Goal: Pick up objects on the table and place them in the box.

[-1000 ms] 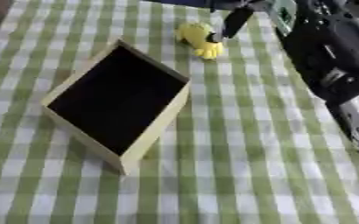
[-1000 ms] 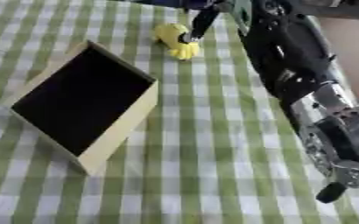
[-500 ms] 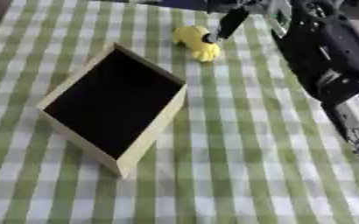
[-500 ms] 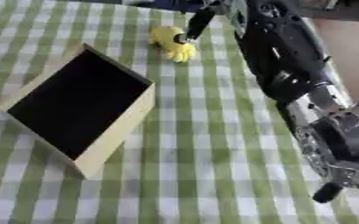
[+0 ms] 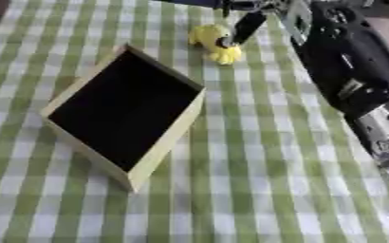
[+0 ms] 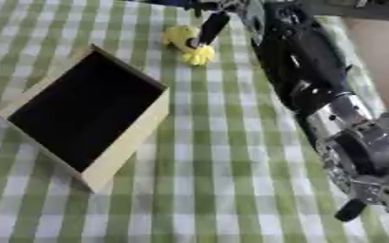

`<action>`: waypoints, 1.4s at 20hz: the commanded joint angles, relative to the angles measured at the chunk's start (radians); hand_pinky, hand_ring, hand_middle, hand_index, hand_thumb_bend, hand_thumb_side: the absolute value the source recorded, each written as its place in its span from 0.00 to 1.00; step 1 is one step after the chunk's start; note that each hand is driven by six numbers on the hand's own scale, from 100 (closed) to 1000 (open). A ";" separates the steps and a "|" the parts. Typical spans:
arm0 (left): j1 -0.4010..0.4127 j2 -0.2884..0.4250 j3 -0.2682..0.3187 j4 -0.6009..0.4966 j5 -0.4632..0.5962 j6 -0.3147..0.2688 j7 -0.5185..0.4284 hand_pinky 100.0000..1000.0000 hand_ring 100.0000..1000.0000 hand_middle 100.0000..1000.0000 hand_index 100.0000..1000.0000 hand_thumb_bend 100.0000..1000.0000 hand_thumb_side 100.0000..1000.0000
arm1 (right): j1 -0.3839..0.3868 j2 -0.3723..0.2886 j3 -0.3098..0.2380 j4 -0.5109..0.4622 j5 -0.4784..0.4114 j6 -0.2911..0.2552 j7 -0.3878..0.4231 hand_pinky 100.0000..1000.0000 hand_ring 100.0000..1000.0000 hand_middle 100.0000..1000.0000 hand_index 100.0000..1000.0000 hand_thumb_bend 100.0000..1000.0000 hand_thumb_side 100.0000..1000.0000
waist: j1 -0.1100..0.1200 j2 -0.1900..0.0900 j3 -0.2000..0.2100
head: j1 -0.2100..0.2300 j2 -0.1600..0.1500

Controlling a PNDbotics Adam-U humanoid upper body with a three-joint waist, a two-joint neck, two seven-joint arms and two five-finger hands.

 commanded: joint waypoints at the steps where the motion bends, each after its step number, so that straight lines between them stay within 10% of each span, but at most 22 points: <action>1: -0.010 0.009 -0.002 -0.016 0.002 -0.001 -0.005 0.48 0.54 0.62 0.77 0.31 0.56 | -0.015 -0.008 -0.009 -0.001 0.019 0.010 -0.006 0.85 0.88 0.76 0.99 0.27 0.43 | 0.005 -0.016 0.005 | -0.004 -0.014; 17: -0.016 0.006 -0.004 -0.016 0.007 0.000 -0.012 0.49 0.54 0.62 0.77 0.31 0.56 | 0.003 0.015 -0.009 0.030 0.011 0.033 -0.049 0.73 0.76 0.58 0.84 0.00 0.42 | 0.006 -0.016 0.009 | -0.008 -0.021; 28: -0.017 0.005 0.001 -0.016 0.010 -0.001 -0.008 0.49 0.54 0.61 0.77 0.31 0.56 | 0.015 0.011 0.004 0.031 -0.016 0.040 -0.122 0.49 0.55 0.43 0.66 0.00 0.00 | 0.005 -0.019 0.008 | -0.008 -0.018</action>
